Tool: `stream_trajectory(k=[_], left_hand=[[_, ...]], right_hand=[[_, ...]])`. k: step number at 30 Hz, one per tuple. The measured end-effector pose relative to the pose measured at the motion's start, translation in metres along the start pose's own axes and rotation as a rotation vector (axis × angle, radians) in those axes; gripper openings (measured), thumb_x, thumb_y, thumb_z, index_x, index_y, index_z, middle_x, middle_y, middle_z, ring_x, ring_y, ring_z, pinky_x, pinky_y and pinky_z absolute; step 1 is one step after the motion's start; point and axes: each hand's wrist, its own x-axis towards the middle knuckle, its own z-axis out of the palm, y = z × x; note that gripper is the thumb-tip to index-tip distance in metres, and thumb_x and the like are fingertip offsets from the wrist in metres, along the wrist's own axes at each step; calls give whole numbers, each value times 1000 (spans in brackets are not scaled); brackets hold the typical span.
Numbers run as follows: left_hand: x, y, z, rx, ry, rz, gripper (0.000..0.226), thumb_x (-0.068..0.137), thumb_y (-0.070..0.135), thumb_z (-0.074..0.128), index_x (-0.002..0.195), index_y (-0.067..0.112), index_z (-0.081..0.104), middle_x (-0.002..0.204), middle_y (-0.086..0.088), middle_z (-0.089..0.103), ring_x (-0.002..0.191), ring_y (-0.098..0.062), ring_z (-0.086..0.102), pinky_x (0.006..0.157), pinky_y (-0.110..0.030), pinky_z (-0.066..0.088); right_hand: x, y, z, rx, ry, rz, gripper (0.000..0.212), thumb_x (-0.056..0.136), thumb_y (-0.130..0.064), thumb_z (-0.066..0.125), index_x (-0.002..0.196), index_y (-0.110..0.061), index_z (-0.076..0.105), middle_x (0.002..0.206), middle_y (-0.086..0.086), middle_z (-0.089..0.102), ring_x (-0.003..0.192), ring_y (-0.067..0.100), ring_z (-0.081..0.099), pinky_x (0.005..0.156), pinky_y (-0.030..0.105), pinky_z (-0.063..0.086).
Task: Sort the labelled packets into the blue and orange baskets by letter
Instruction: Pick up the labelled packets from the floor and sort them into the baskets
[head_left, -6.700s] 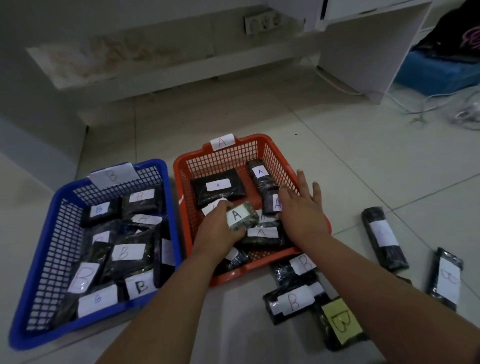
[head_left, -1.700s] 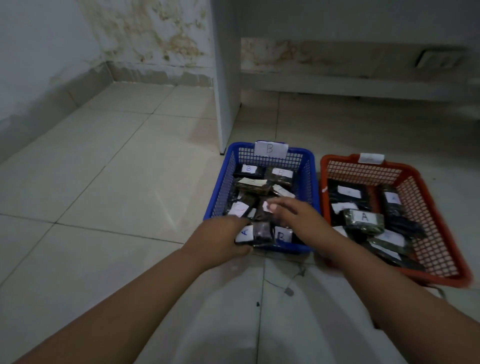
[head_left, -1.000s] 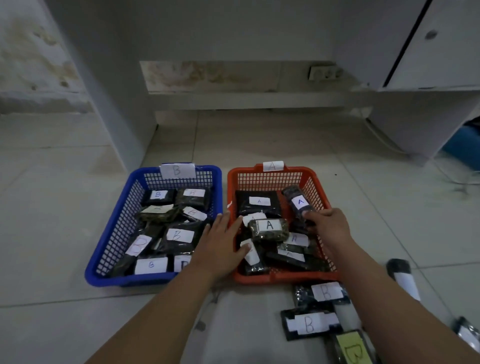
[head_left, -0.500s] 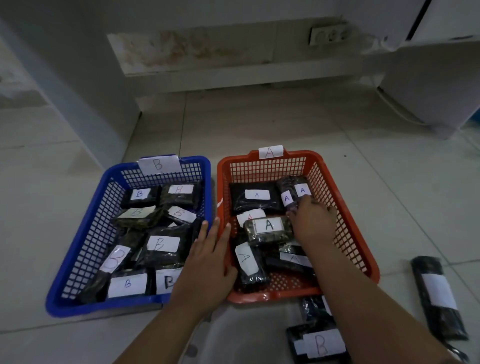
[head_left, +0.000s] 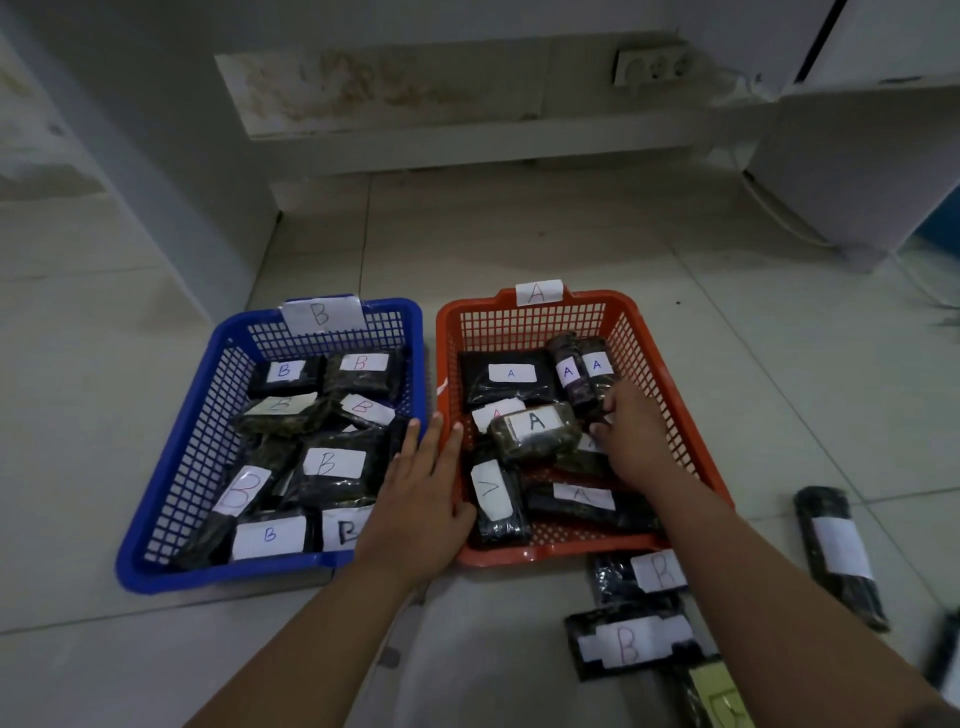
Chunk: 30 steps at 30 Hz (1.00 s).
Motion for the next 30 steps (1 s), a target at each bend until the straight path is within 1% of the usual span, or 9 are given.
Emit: stream_trajectory(k=[3, 6, 12, 14, 16, 18, 22, 26, 30], left_hand=[[1, -2, -5, 24, -57, -3, 78, 96, 42, 37, 147, 26, -20, 153, 5, -29, 135, -14, -34, 118, -45, -9], [-10, -2, -18, 4, -76, 45, 73, 97, 53, 27, 146, 30, -22, 152, 5, -31, 137, -13, -33, 113, -38, -18], [-103, -30, -45, 58, -48, 359, 67, 88, 57, 18, 150, 31, 13, 158, 9, -3, 141, -5, -18, 117, -32, -8], [-143, -56, -56, 150, -119, 457, 60, 87, 48, 25, 143, 27, 35, 155, 5, 21, 144, -11, 10, 117, -31, 5], [-179, -81, -65, 210, -138, 474, 49, 87, 36, 35, 129, 20, 54, 138, -5, 51, 125, -23, 48, 106, -36, 35], [-214, -104, -68, 196, -226, 390, 46, 87, 35, 37, 122, 18, 61, 123, -6, 62, 104, -25, 62, 91, -35, 47], [-281, -139, -58, 168, -355, 318, 49, 92, 54, 31, 122, 24, 57, 115, 1, 63, 97, -19, 62, 84, -28, 45], [-348, -145, -38, 203, -538, 248, 84, 75, 76, 9, 133, 25, 42, 130, 2, 49, 112, -17, 52, 91, -29, 39], [-388, -142, -18, 359, -702, 251, 84, 77, 77, 41, 136, 19, 32, 133, -1, 38, 118, -21, 42, 91, -34, 38]], right_hand=[[-7, -2, 3, -95, 34, -67, 24, 78, -12, 70, 92, -12, 51, 115, 11, 52, 107, 25, 46, 94, 35, 38], [-19, -4, -14, 22, 111, -97, 12, 86, -7, 59, 84, -15, 50, 117, 14, 51, 108, 21, 43, 95, 28, 32], [-89, -19, -44, 94, 199, -185, 14, 79, -2, 57, 91, -7, 59, 108, 15, 56, 102, 30, 51, 85, 30, 36], [-128, -39, -33, 65, 167, -329, 14, 75, -7, 58, 89, -7, 60, 97, 14, 59, 94, 32, 53, 82, 36, 38], [-178, -62, -15, 33, -11, -484, 18, 72, -11, 58, 90, -9, 60, 94, 12, 59, 91, 32, 53, 80, 36, 36], [-235, -79, 5, 29, -269, -624, 22, 71, -15, 57, 93, -12, 60, 98, 7, 59, 96, 28, 51, 84, 33, 34], [-323, -89, 30, 36, -706, -813, 24, 78, -17, 56, 102, -16, 59, 105, 3, 57, 100, 21, 49, 88, 32, 38], [-363, -86, 43, -71, -955, -919, 27, 88, -21, 54, 115, -15, 56, 114, 3, 56, 106, 21, 49, 93, 35, 40], [-376, -88, 49, -224, -1046, -932, 37, 92, -29, 54, 127, -20, 48, 127, 0, 50, 116, 17, 45, 98, 29, 37]])
